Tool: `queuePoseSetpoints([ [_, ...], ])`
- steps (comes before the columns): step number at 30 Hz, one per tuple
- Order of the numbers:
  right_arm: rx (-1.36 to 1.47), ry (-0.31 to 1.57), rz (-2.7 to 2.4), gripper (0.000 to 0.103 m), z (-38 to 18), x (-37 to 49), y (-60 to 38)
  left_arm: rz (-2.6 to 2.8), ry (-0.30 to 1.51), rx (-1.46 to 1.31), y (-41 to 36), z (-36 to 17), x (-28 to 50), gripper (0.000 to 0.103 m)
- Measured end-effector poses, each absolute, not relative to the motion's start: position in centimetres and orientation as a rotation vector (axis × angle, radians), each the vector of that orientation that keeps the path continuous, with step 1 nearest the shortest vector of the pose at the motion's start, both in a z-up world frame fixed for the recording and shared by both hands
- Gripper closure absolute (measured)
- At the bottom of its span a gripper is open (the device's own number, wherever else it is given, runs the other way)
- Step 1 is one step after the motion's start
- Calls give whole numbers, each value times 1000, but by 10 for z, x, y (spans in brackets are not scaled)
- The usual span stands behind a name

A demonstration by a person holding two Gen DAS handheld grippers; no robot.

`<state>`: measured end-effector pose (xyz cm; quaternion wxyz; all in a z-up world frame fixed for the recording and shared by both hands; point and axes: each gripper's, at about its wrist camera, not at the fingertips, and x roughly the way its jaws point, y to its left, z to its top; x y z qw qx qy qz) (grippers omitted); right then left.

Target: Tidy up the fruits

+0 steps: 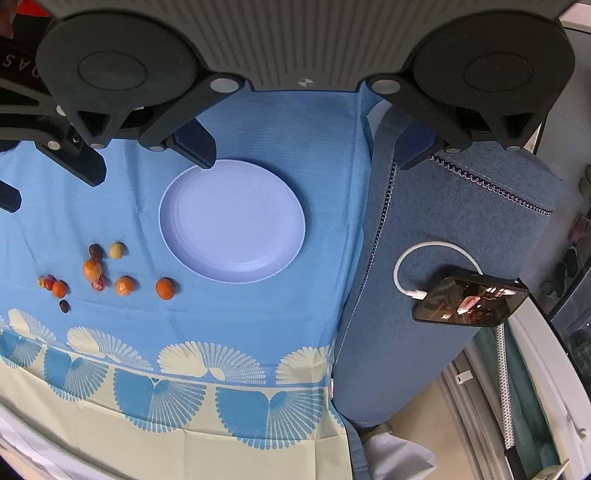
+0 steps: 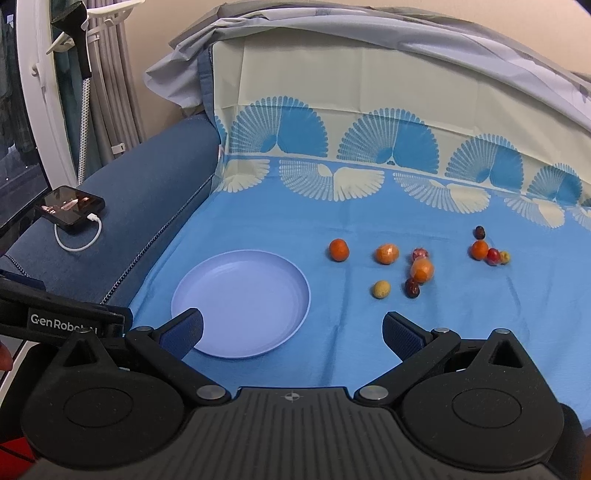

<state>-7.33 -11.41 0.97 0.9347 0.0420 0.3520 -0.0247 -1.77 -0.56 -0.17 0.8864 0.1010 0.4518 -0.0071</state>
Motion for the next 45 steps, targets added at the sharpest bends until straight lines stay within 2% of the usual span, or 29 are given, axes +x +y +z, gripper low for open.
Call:
queuePoseSetpoints([
  [45,87,746,-35,0,4,-69,-112,-18,957,245,-8,-5,-16,0],
])
